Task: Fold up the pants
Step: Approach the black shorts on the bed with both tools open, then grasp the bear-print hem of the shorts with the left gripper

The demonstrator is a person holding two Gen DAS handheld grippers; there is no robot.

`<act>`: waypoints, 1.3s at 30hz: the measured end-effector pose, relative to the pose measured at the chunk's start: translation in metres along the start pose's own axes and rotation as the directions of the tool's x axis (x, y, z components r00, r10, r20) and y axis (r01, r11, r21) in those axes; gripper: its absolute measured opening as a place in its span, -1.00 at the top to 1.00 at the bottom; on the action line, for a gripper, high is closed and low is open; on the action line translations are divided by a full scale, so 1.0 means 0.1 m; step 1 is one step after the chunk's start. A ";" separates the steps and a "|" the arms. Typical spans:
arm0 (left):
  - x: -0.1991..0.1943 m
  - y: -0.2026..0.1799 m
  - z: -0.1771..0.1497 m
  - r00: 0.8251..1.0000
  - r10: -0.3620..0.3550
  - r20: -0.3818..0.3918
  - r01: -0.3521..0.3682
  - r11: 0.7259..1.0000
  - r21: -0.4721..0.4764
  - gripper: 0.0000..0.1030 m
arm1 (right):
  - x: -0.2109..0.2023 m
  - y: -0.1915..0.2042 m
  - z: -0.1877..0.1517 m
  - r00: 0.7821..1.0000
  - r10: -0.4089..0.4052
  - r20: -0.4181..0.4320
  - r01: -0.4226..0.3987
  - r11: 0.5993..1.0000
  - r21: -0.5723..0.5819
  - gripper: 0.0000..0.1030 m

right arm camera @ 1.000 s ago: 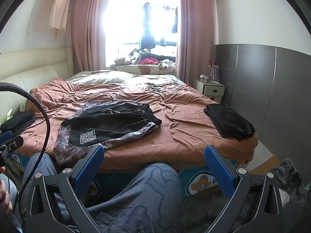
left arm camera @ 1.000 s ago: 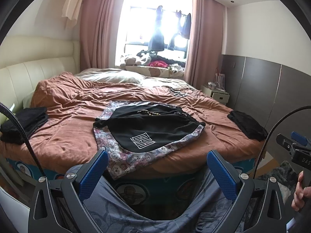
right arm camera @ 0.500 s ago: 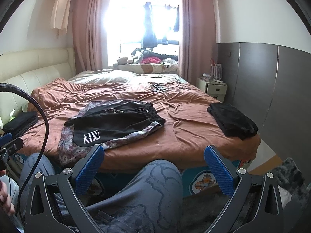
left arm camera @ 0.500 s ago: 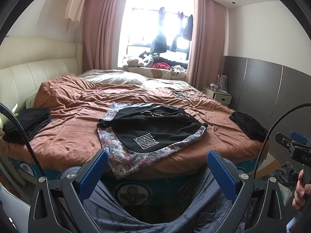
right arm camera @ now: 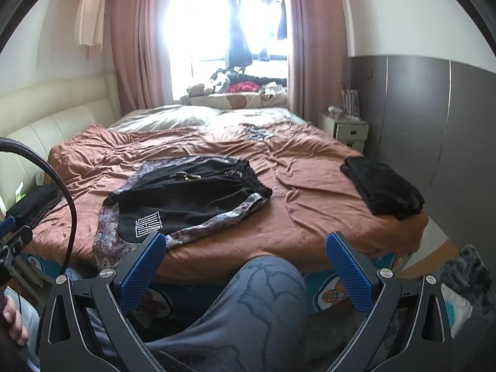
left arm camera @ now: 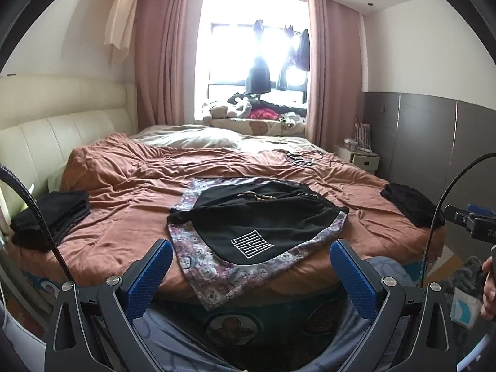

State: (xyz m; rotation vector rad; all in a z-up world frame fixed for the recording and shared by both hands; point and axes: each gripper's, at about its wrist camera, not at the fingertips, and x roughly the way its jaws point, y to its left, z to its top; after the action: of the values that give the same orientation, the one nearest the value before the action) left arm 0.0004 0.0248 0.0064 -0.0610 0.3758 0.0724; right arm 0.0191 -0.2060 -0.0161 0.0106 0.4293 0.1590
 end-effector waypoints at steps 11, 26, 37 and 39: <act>0.42 0.16 -0.01 0.998 -0.004 -0.065 0.002 0.999 -0.032 -0.99 | 0.52 -0.14 0.19 0.997 0.039 -0.068 -0.035 0.998 0.057 -1.00; 1.12 0.63 -0.17 0.978 0.029 -0.204 -0.057 0.989 -0.135 -0.99 | 1.20 -0.23 0.20 0.988 0.090 -0.126 -0.080 0.994 0.078 -1.00; 1.45 1.09 -0.57 0.951 -0.015 -0.308 -0.063 0.969 -0.241 -0.98 | 1.56 -0.19 0.13 0.980 0.106 -0.166 -0.099 0.994 0.054 -1.00; 1.51 1.14 -0.62 0.947 -0.036 -0.321 -0.052 0.964 -0.262 -0.96 | 1.62 -0.18 0.11 0.980 0.109 -0.168 -0.102 0.994 0.049 -1.00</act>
State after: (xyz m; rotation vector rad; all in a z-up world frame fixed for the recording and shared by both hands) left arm 0.1085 0.1426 -0.1125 -0.3427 0.6938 0.1222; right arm 0.1718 -0.1984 -0.0734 0.0596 0.6031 0.2573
